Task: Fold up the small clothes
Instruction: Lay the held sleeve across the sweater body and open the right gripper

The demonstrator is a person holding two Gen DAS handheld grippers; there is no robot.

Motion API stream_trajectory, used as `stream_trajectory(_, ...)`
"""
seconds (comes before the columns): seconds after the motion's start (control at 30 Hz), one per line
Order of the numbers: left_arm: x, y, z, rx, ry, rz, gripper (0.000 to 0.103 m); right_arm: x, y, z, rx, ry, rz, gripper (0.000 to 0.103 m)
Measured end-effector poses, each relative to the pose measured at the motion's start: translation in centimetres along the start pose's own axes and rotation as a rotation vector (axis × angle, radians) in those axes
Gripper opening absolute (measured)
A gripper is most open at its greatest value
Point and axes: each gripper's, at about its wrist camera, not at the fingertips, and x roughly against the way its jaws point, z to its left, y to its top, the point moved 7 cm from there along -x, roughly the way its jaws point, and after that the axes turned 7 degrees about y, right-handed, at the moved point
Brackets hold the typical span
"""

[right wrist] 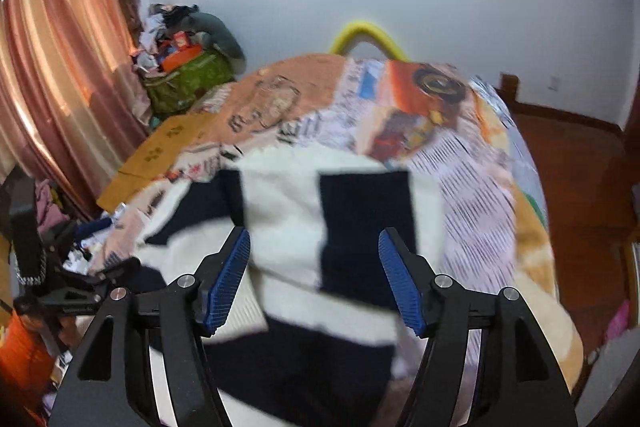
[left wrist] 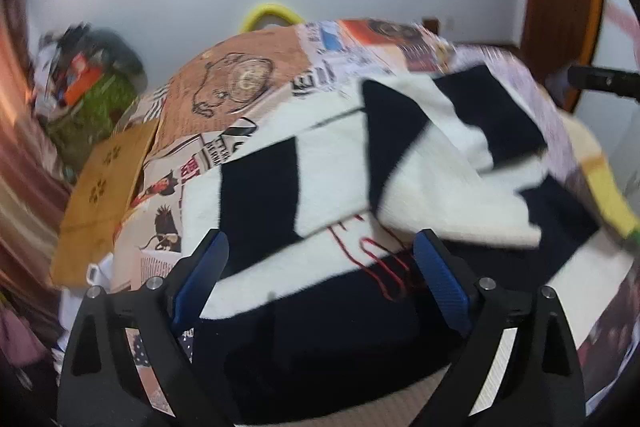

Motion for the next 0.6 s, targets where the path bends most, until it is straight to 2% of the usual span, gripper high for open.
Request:
stream_trajectory(0.2, -1.9, -1.1, -3.3, -0.186, 0.094, 0.032, 0.095, 0.6, -3.8, -2.1, -0.067, 0.007, 0.032, 0.063)
stream_trajectory(0.5, -2.0, 1.8, -8.8, -0.363, 0.125, -0.090, 0.095, 0.8, -6.2, -3.3, -0.128, 0.050, 0.039, 0.063)
stream_trajectory(0.57, -2.0, 2.4, -9.7, -0.373, 0.126, -0.123, 0.090, 1.0, -6.2, -3.6, -0.137, 0.046, 0.027, 0.063)
stream_trajectory(0.6, -1.9, 2.9, -10.1, -0.369, 0.123, -0.144, 0.079, 1.1, -6.3, -3.6, -0.143, 0.047, 0.023, 0.063)
